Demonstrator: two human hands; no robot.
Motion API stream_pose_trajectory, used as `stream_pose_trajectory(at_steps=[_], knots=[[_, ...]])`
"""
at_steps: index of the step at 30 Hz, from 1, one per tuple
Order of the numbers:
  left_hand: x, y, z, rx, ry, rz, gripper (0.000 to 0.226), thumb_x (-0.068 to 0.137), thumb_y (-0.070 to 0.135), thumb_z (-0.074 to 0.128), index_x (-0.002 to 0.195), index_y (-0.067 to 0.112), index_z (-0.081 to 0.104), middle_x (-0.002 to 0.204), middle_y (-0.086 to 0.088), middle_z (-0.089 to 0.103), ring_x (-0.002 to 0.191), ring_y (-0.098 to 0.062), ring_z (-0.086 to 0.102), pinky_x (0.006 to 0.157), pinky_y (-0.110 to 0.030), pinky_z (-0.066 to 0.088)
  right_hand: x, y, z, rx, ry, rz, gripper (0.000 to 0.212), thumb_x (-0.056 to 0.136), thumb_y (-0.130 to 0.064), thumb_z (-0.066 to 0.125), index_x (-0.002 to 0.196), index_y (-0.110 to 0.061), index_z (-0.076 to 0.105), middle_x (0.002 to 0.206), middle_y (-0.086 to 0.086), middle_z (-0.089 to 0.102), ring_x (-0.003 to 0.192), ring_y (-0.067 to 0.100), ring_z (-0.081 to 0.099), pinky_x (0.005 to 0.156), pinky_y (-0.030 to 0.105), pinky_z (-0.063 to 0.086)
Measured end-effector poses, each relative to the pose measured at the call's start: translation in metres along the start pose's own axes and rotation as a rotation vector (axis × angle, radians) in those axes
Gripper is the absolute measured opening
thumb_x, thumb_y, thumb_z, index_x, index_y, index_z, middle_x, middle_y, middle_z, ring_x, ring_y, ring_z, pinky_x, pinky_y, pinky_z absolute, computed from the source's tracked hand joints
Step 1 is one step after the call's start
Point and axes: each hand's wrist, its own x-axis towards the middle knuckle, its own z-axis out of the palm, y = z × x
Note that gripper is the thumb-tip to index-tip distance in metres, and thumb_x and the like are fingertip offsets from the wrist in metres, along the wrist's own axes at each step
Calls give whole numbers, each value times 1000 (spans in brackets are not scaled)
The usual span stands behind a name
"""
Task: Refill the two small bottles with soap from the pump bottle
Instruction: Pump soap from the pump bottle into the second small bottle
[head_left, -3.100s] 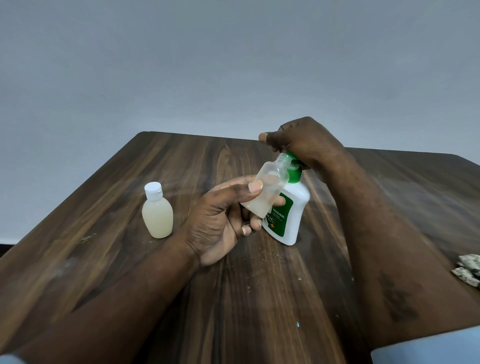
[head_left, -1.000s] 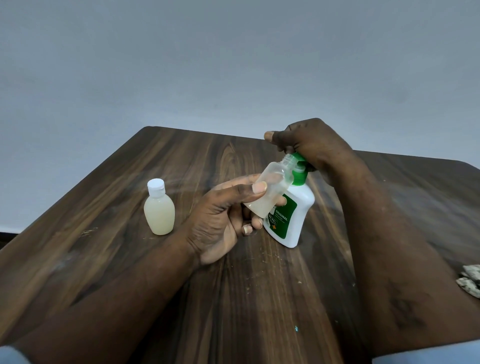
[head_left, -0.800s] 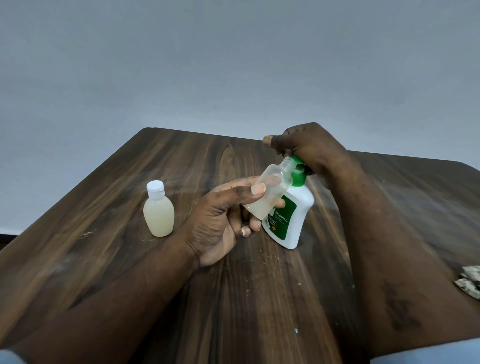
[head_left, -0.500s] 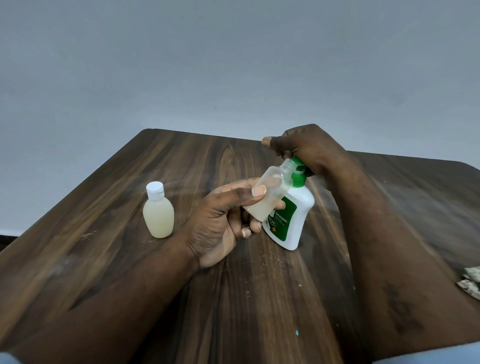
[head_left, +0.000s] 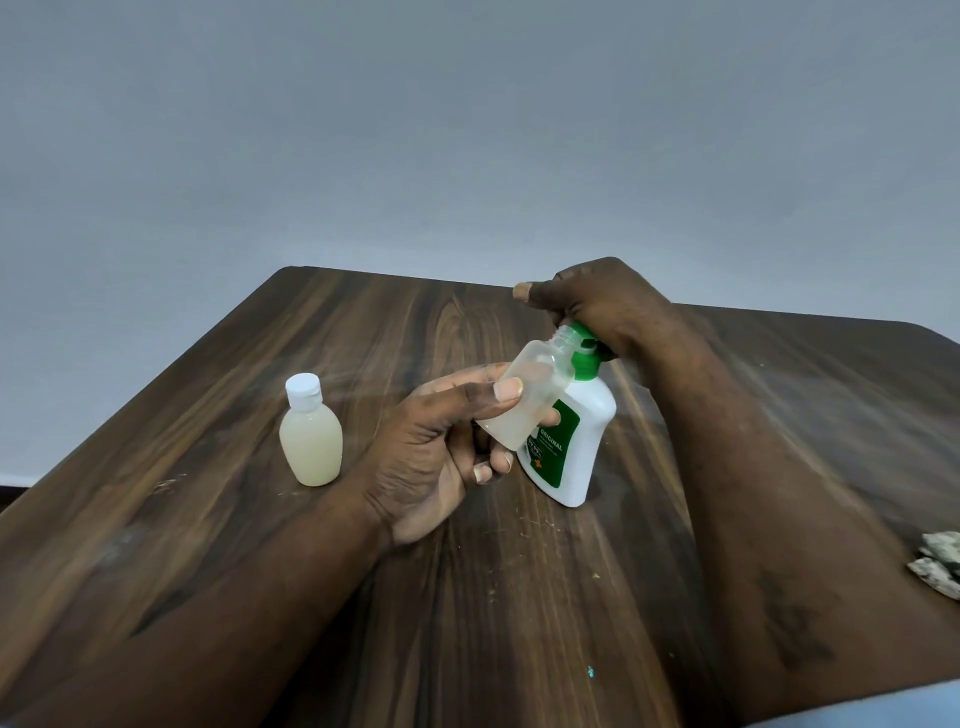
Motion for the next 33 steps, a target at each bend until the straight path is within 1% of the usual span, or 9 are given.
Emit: stream_pose_trajectory(at_steps=[3, 7, 9, 13, 18, 20, 25, 29, 33], knots=[[1, -1, 0, -16, -13, 8, 33, 86, 26, 63, 114, 14, 76, 106, -22, 71, 56, -15, 50, 44, -19, 40, 1, -2, -3, -25, 17, -14, 49, 87, -44, 81, 65, -14, 50, 59, 1, 47, 54, 18, 39, 59, 33, 36], [1, 0, -1, -21, -7, 14, 36, 86, 26, 63, 117, 13, 75, 108, -24, 70, 56, -14, 50, 44, -19, 41, 0, -3, -4, -14, 41, -34, 41, 86, -43, 81, 72, -13, 56, 60, 3, 44, 54, 18, 37, 55, 32, 33], [1, 0, -2, -22, 0, 15, 36, 86, 26, 64, 118, 11, 74, 108, -25, 70, 56, -15, 50, 44, -19, 40, 1, -3, -3, -18, 41, -28, 39, 86, -44, 81, 75, -14, 58, 59, 1, 44, 54, 18, 37, 57, 33, 33], [1, 1, -3, -7, 27, 11, 37, 86, 26, 64, 117, 7, 73, 105, -24, 71, 54, -15, 48, 42, -19, 38, 0, -1, 0, -33, 26, 2, 41, 86, -45, 81, 76, -12, 59, 63, 2, 50, 60, 18, 42, 67, 36, 38], [0, 2, -2, 4, 28, -1, 31, 84, 27, 65, 109, 15, 78, 103, -22, 72, 55, -16, 47, 44, -20, 35, 0, -1, 0, -59, 31, -1, 44, 88, -48, 80, 72, -12, 58, 64, 2, 52, 61, 19, 45, 66, 36, 41], [0, 1, -1, -4, 24, -2, 31, 84, 27, 64, 110, 16, 78, 104, -22, 72, 56, -16, 47, 46, -21, 34, 0, -2, -1, -41, 35, -1, 44, 87, -47, 80, 72, -13, 56, 63, 2, 51, 61, 19, 44, 67, 37, 40], [0, 2, -1, -34, 19, -10, 32, 84, 26, 66, 111, 15, 78, 105, -22, 72, 56, -14, 47, 45, -19, 36, -1, -4, -2, -51, 67, -23, 40, 87, -46, 80, 81, -12, 61, 65, 4, 50, 62, 20, 43, 66, 36, 37], [0, 2, -3, -34, 33, -4, 41, 74, 32, 73, 111, 15, 78, 103, -21, 73, 54, -14, 46, 42, -18, 37, -1, -4, 1, -84, 63, -20, 41, 88, -47, 79, 82, -11, 61, 67, 4, 50, 63, 19, 43, 69, 35, 38], [-1, 3, -2, -36, 45, -7, 33, 78, 26, 70, 108, 16, 79, 100, -21, 73, 51, -12, 46, 41, -17, 37, -3, -5, 3, -120, 38, -26, 43, 91, -48, 75, 81, -9, 60, 70, 6, 52, 66, 20, 46, 71, 35, 39]])
